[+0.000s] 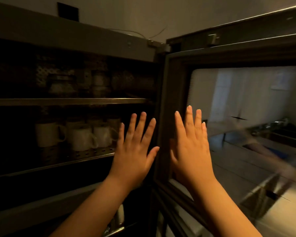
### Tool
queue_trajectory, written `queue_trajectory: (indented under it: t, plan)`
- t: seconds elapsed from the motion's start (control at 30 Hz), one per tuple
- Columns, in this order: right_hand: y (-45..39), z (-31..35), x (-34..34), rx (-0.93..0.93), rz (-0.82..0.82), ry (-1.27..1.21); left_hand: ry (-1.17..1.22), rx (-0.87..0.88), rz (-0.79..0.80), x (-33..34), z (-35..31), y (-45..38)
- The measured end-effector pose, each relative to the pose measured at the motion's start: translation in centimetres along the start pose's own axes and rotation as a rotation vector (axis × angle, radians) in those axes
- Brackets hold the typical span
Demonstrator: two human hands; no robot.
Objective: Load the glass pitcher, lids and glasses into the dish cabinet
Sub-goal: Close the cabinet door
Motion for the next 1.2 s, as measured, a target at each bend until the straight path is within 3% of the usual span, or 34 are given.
queue_trajectory:
  t: [0.2, 0.27, 0.4, 0.63, 0.7, 0.8, 1.0, 1.2]
  plan:
    - [5.0, -5.9, -6.0, 0.192, 0.044, 0.106, 0.115, 0.117, 0.086, -1.4, -9.0, -0.8]
    - [7.3, -8.5, -8.7, 0.219, 0.067, 0.271, 0.179, 0.173, 0.126, -1.6, -12.9, -0.9]
    - [11.2, -11.8, -13.6, 0.303, 0.065, 0.484, 0.164, 0.322, 0.328, -2.0, -20.1, -0.5]
    - [15.7, -13.0, -16.8, 0.456, 0.344, 0.467, 0.404, 0.410, 0.258, -3.4, -26.5, -0.1]
    - [16.8, -12.1, -17.5, 0.487, 0.274, 0.362, 0.433, 0.438, 0.273, -4.2, -27.2, -0.3]
    - [17.0, -10.7, -19.0, 0.374, 0.095, 0.423, 0.389, 0.455, 0.327, -5.2, -27.6, -0.7]
    - [18.1, -11.6, -21.5, 0.331, -0.198, 0.416, 0.469, 0.447, 0.140, -8.0, -28.4, -0.2]
    - [19.0, -12.5, -22.8, 0.184, -0.209, 0.237, 0.503, 0.481, 0.076, -9.3, -30.1, -0.5]
Point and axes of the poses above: each hand's wrist, its own y-axis away from the middle knuckle, its own x-axis out of the palm, z = x × y, the point moved 3 cm from there along -y, towards the middle knuckle, and after that the axes turned 9 degrees about -y, right-handed, at the moved point
